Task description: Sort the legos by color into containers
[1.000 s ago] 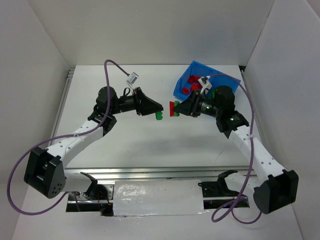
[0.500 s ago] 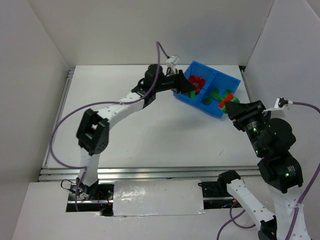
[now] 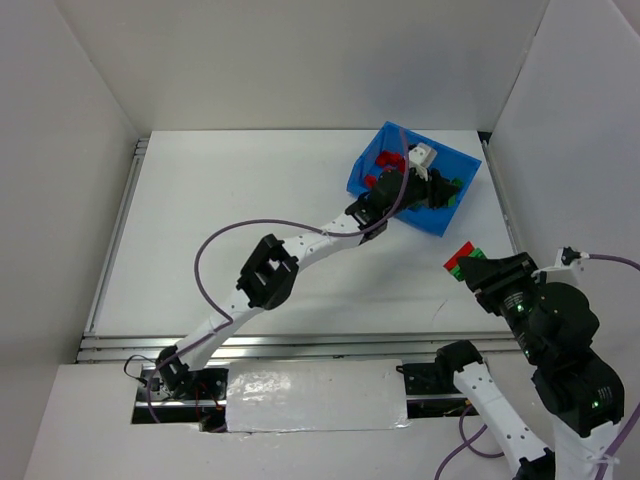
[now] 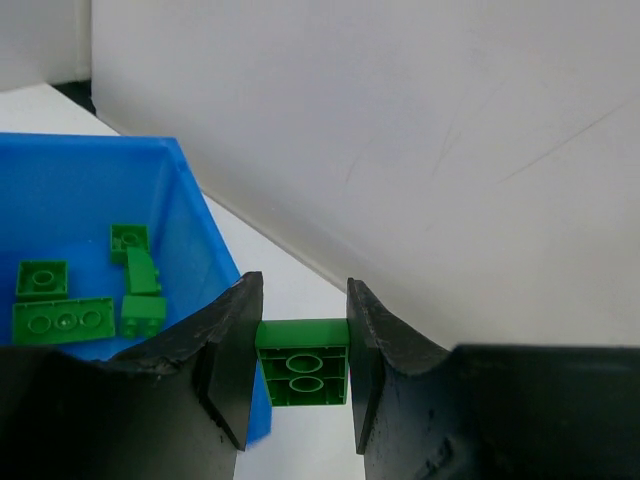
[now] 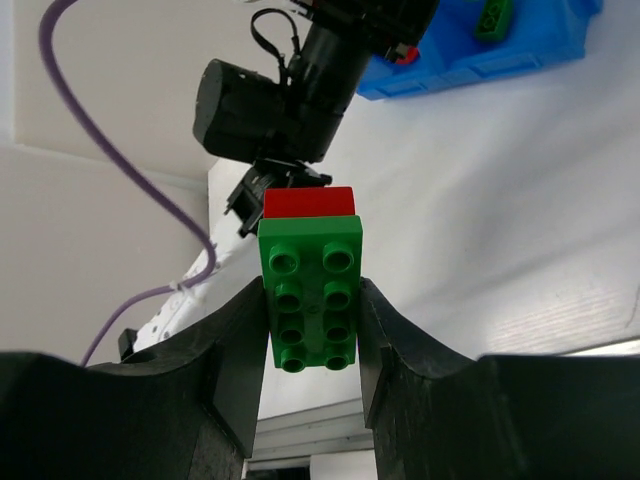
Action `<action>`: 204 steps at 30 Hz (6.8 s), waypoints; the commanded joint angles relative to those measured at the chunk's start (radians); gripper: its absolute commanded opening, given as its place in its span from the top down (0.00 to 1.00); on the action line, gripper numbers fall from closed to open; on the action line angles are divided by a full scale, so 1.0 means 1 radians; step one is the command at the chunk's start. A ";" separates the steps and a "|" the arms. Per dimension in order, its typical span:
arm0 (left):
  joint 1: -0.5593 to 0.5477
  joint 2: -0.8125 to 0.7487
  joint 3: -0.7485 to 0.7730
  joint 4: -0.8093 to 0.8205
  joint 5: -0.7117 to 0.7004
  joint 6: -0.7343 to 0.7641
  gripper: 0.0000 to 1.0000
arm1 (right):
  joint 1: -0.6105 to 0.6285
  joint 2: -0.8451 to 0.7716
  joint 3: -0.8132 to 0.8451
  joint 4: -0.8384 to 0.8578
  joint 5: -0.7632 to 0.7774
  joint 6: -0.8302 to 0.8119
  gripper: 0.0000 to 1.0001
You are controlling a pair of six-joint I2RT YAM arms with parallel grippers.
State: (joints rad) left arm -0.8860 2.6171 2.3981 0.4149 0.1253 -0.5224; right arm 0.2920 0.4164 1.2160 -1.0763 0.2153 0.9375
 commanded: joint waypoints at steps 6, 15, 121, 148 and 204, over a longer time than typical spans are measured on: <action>-0.002 0.155 0.096 0.264 -0.301 0.240 1.00 | -0.002 -0.004 0.085 -0.099 -0.057 -0.011 1.00; 0.025 0.218 0.109 0.288 -0.323 0.223 0.33 | -0.002 -0.005 0.047 -0.079 -0.140 -0.088 1.00; 0.479 -1.461 -1.407 0.400 0.853 -0.464 1.00 | 0.101 0.596 -0.296 1.466 -1.193 -0.227 1.00; 0.496 -1.464 -1.188 -0.445 0.623 -0.015 1.00 | -0.381 1.423 0.507 0.380 -0.047 -0.374 0.38; 0.292 -0.601 -0.287 -0.602 -0.404 0.179 0.01 | -0.199 0.358 0.161 0.056 -0.179 -0.534 0.00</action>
State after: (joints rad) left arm -0.6037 2.2864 2.1609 -0.0654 -0.1188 -0.4339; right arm 0.0689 0.8059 1.2945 -1.0058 -0.0700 0.4820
